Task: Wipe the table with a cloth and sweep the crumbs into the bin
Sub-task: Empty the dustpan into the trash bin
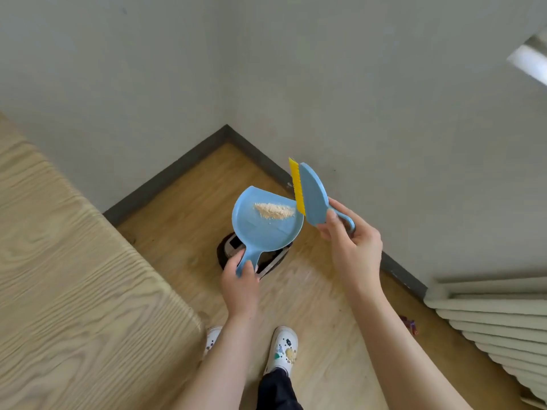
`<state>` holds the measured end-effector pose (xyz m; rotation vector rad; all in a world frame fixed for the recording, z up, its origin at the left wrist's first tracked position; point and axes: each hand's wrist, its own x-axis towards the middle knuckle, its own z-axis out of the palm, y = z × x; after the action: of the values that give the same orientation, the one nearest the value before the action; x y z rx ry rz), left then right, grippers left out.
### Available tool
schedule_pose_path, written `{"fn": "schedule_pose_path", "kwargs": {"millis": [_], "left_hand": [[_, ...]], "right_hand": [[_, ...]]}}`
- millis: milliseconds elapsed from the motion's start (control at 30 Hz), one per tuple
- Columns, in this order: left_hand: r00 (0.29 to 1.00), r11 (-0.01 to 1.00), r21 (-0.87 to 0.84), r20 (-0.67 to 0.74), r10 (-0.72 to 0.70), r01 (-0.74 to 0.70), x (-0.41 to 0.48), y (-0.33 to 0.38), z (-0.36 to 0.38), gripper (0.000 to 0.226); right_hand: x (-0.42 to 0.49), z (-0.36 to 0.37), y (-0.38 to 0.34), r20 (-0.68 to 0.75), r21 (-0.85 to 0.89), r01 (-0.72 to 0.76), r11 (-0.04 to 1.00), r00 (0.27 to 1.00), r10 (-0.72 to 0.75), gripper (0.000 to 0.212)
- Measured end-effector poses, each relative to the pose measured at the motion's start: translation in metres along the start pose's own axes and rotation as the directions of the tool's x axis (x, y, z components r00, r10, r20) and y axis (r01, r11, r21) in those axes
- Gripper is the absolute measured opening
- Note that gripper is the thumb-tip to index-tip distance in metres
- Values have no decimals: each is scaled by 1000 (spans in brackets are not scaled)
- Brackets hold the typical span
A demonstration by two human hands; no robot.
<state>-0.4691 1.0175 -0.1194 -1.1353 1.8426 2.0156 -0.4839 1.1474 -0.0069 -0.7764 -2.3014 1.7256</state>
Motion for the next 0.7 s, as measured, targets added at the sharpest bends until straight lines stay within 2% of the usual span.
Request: {"fn": "schedule_pose_path", "kwargs": {"millis": [200, 367, 533, 700], "left_hand": [[984, 996, 8, -151, -92, 94, 28, -64, 20, 31], [957, 982, 30, -229, -175, 187, 56, -98, 36, 29], [947, 971, 120, -276, -166, 205, 89, -115, 41, 31], [961, 943, 274, -248, -119, 188, 112, -118, 49, 32]], "right_hand": [[17, 20, 60, 130, -6, -104, 995, 986, 104, 22], [27, 40, 119, 230, -124, -192, 973, 949, 217, 27], [45, 62, 166, 318, -276, -152, 949, 917, 239, 30], [62, 78, 191, 387, -364, -97, 926, 889, 245, 32]]}}
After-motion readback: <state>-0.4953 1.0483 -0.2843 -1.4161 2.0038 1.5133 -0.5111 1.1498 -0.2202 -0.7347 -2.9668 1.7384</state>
